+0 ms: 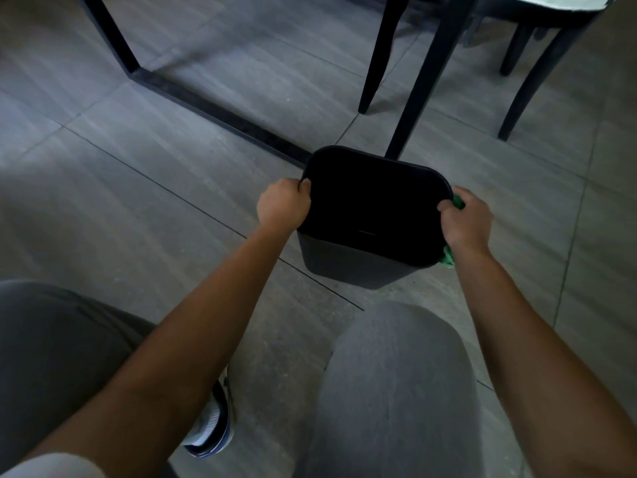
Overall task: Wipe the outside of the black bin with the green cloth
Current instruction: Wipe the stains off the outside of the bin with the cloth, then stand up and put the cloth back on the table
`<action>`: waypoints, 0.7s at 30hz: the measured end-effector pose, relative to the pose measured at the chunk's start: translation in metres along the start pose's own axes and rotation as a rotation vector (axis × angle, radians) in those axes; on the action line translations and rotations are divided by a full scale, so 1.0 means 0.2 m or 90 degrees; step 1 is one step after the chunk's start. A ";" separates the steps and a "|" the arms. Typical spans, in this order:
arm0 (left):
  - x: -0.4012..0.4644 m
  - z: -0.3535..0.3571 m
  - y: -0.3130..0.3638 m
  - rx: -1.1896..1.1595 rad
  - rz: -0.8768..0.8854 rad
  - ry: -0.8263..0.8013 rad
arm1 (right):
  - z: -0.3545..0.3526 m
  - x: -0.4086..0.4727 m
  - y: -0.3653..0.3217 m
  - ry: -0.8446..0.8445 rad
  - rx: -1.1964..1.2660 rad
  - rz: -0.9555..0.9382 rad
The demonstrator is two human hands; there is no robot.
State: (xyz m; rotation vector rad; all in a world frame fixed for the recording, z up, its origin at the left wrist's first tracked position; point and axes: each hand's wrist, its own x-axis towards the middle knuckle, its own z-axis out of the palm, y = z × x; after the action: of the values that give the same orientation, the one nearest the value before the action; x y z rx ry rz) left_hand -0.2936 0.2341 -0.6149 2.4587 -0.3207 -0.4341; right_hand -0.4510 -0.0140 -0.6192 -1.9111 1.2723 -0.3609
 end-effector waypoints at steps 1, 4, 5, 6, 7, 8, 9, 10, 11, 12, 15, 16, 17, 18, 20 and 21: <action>0.00 0.00 0.00 -0.006 0.004 0.010 | 0.01 0.00 0.00 0.012 -0.001 -0.007; 0.01 0.02 0.01 -0.009 0.023 0.011 | 0.01 0.00 0.00 0.010 -0.040 0.000; 0.02 0.02 0.01 -0.005 0.025 0.003 | 0.01 0.01 0.01 0.004 -0.055 0.000; 0.03 0.02 0.01 -0.003 0.025 -0.005 | 0.01 0.01 0.01 0.006 -0.063 0.000; 0.05 0.02 0.01 -0.008 0.026 -0.015 | 0.01 0.00 0.02 0.022 -0.070 -0.004; 0.07 0.02 0.01 -0.018 0.024 -0.030 | 0.01 -0.01 0.01 0.047 -0.079 -0.003; 0.10 0.00 0.00 -0.034 0.018 -0.053 | 0.01 -0.02 0.02 0.076 -0.090 -0.006; 0.13 -0.02 -0.01 -0.053 0.000 -0.083 | 0.01 -0.03 0.01 0.104 -0.099 -0.014; 0.17 -0.04 -0.01 -0.076 -0.021 -0.115 | 0.01 -0.04 0.01 0.132 -0.108 -0.034; 0.20 -0.07 0.00 -0.102 -0.045 -0.137 | -0.01 -0.04 0.00 0.157 -0.119 -0.055; 0.23 -0.17 0.03 -0.183 -0.070 -0.015 | -0.11 -0.06 -0.12 0.218 -0.132 -0.102; 0.21 -0.21 0.08 -0.213 -0.065 0.055 | -0.15 -0.07 -0.20 0.229 -0.127 -0.110; 0.18 -0.27 0.15 -0.247 -0.052 0.095 | -0.18 -0.09 -0.29 0.226 -0.106 -0.113; 0.16 -0.33 0.22 -0.280 -0.036 0.091 | -0.20 -0.11 -0.39 0.204 -0.060 -0.105; 0.11 -0.43 0.37 -0.328 -0.004 -0.006 | -0.22 -0.19 -0.62 0.130 0.086 -0.066; 0.08 -0.48 0.44 -0.348 0.003 -0.072 | -0.24 -0.25 -0.74 0.096 0.156 -0.047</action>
State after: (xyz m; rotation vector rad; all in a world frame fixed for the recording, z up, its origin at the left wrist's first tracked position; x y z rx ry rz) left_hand -0.2527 0.2116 -0.4918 1.9043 -0.2174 -0.5755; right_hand -0.4076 0.0344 -0.4700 -1.7506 1.1952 -0.6774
